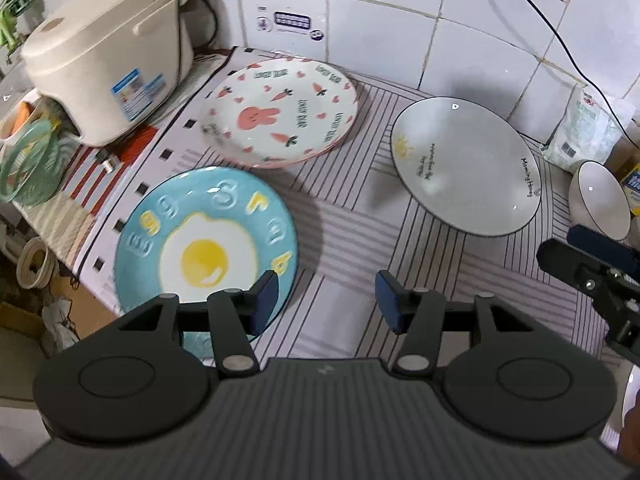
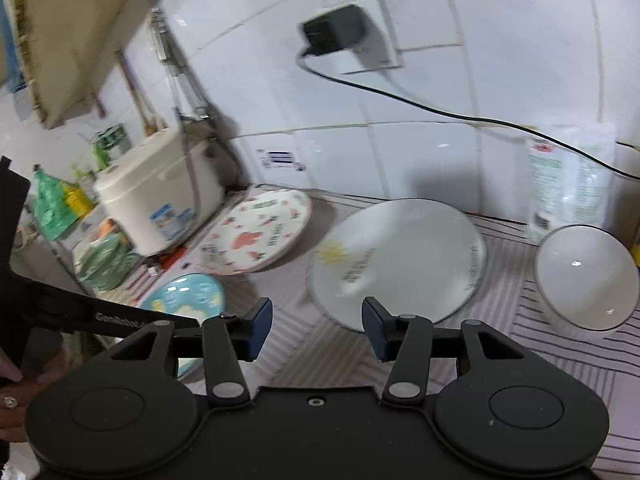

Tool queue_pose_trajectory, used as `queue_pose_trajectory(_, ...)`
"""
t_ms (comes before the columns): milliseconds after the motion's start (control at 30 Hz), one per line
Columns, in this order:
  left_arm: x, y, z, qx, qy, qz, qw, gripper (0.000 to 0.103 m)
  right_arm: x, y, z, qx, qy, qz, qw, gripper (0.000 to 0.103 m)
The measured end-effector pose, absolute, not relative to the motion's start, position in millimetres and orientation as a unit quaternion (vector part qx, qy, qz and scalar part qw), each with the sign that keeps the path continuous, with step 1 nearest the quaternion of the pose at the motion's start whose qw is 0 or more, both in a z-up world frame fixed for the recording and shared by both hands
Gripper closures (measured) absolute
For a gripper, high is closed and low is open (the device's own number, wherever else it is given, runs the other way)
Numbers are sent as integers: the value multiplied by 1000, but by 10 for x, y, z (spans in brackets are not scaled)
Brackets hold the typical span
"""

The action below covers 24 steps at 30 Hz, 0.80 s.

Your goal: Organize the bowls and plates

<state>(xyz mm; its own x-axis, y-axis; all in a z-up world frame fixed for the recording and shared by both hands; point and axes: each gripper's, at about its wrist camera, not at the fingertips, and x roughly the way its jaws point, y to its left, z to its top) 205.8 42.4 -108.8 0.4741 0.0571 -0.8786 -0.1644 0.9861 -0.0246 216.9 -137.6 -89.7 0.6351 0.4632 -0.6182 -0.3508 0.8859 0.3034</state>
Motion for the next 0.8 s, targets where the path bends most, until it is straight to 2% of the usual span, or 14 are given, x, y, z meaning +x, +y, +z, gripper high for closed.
queue_pose_trajectory(167,1849,601,-1031,-46,508,89,856,43,1984,-1178,-773,76,353,258,896,41)
queue_pose_trajectory(367,1688,786,-974,-39,509,92,855,32,1783,-916,-710,60,343,258,901,39)
queue_pose_trajectory(800,1386,1295,-1062,-4,494,89,865,22,1502,-391,-829,65,323,267,906,38)
